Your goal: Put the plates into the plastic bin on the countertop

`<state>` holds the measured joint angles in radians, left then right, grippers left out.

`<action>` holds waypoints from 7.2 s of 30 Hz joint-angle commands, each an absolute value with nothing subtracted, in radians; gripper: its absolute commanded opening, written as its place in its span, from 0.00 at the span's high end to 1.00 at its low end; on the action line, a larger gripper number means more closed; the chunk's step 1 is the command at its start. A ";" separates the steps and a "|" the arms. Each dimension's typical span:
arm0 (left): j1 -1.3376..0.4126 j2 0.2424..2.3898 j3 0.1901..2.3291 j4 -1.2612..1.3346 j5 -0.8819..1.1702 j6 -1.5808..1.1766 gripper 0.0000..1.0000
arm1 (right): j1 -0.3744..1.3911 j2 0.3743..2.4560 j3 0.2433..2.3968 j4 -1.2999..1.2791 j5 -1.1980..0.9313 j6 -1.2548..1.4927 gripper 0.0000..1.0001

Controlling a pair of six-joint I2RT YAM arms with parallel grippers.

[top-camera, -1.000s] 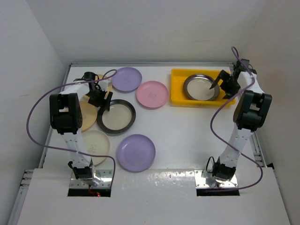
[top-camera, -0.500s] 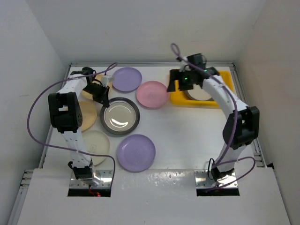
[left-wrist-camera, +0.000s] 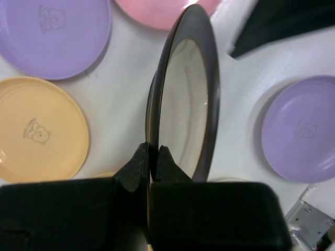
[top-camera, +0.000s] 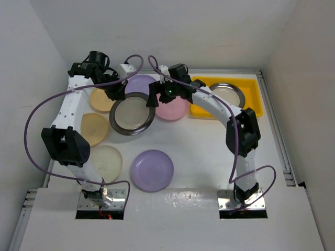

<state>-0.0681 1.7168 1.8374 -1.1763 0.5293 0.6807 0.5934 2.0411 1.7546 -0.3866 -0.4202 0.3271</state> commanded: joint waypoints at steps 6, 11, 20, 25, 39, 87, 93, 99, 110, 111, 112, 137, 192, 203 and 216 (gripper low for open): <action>-0.095 1.671 1.911 -1.239 0.686 0.716 1.00 | 0.607 2.060 1.718 -0.226 -0.410 0.311 0.20; -0.095 1.671 1.916 -1.204 0.749 0.680 1.00 | 0.607 2.036 1.640 -0.123 -0.567 0.397 0.30; -0.095 1.671 1.853 -1.152 0.758 0.626 1.00 | 0.635 2.036 1.614 -0.156 -0.385 0.512 1.00; -0.095 1.693 1.910 -1.046 0.657 0.477 0.44 | 0.557 1.899 1.559 -0.144 -0.391 0.618 1.00; 0.086 1.864 2.059 -0.864 0.293 0.130 0.00 | -0.207 1.788 1.374 -0.302 -0.440 0.957 1.00; 0.228 1.421 1.368 -0.765 0.250 0.204 0.03 | 0.819 1.954 1.293 -0.476 -0.138 0.456 0.34; 0.229 1.325 1.324 -0.775 0.227 0.224 0.03 | 0.879 1.965 1.223 -0.459 0.098 0.538 0.95; 0.229 1.325 1.306 -0.784 0.227 0.250 0.03 | 0.747 1.742 1.166 -0.471 0.152 0.535 1.00; 0.388 1.586 1.428 -0.759 0.138 0.107 0.04 | -0.066 1.931 1.654 -0.695 0.175 0.649 1.00; 0.417 1.607 1.454 -0.749 0.126 0.107 0.04 | -0.095 1.962 1.681 -0.713 0.169 0.663 1.00; 0.431 1.629 1.468 -0.749 0.115 0.097 0.04 | -0.109 2.053 1.713 -0.744 0.161 0.666 1.00; 0.649 1.999 1.344 -0.735 0.248 0.250 0.68 | -0.010 1.936 1.752 -0.781 0.279 0.443 0.07; -0.040 1.878 1.970 -0.847 0.381 0.100 0.00 | 0.115 1.901 1.694 -0.635 0.103 0.690 1.00; 0.078 1.878 1.856 -0.828 0.442 0.100 0.00 | -0.179 1.962 1.623 -0.657 0.005 0.759 1.00; 0.106 1.868 1.856 -0.828 0.497 0.109 0.00 | -0.199 2.030 1.672 -0.732 0.192 0.707 0.29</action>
